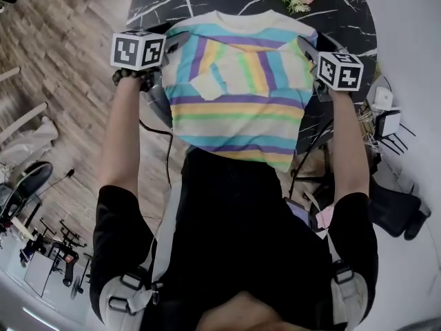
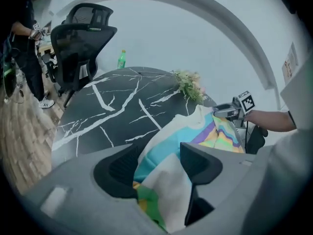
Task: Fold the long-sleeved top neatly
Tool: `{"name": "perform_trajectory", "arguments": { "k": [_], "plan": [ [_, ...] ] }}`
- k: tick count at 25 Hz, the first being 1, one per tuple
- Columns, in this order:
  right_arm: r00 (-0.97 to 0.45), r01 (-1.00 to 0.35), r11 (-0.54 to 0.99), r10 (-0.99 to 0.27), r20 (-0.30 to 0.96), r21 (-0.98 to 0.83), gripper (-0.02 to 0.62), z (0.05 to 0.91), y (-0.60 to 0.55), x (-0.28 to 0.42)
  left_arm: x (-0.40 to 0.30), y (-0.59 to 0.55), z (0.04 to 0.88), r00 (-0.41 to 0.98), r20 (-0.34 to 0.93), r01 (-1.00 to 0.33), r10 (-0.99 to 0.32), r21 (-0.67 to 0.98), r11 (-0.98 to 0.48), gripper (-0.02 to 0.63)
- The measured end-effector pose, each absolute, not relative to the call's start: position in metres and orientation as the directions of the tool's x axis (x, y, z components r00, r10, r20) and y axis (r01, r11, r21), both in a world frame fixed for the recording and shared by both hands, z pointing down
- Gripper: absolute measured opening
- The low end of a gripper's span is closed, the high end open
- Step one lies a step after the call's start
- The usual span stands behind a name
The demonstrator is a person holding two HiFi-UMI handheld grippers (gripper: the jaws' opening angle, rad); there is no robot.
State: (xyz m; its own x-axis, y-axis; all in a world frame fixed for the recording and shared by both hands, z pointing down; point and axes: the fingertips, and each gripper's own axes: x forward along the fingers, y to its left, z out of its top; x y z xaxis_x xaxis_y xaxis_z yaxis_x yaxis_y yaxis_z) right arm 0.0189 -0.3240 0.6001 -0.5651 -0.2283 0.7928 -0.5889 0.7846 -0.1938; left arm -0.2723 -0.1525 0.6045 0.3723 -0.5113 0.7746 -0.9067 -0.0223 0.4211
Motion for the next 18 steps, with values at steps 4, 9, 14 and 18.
{"name": "perform_trajectory", "arguments": {
  "k": [4,9,14,18],
  "plan": [
    [-0.521,-0.568,0.818,-0.269,0.81,-0.094,0.265,0.606,-0.316,0.02,-0.28,-0.15,0.607,0.333,0.779,-0.924,-0.531,0.381,-0.02,0.275],
    [-0.517,-0.604,0.791,-0.296,0.803,-0.097,0.272,0.605,-0.319,0.024,-0.292,-0.138,0.604,0.32,0.787,-0.935,-0.528,0.352,-0.042,0.287],
    [-0.506,-0.638,0.762,-0.308,0.806,-0.11,0.232,0.604,-0.316,0.022,-0.294,-0.129,0.611,0.346,0.782,-0.921,-0.518,0.389,-0.027,0.287],
    [-0.511,-0.625,0.774,-0.307,0.803,-0.102,0.063,0.604,-0.302,0.018,-0.282,-0.125,0.615,0.38,0.789,-0.917,-0.482,0.39,-0.085,0.132]
  ]
}}
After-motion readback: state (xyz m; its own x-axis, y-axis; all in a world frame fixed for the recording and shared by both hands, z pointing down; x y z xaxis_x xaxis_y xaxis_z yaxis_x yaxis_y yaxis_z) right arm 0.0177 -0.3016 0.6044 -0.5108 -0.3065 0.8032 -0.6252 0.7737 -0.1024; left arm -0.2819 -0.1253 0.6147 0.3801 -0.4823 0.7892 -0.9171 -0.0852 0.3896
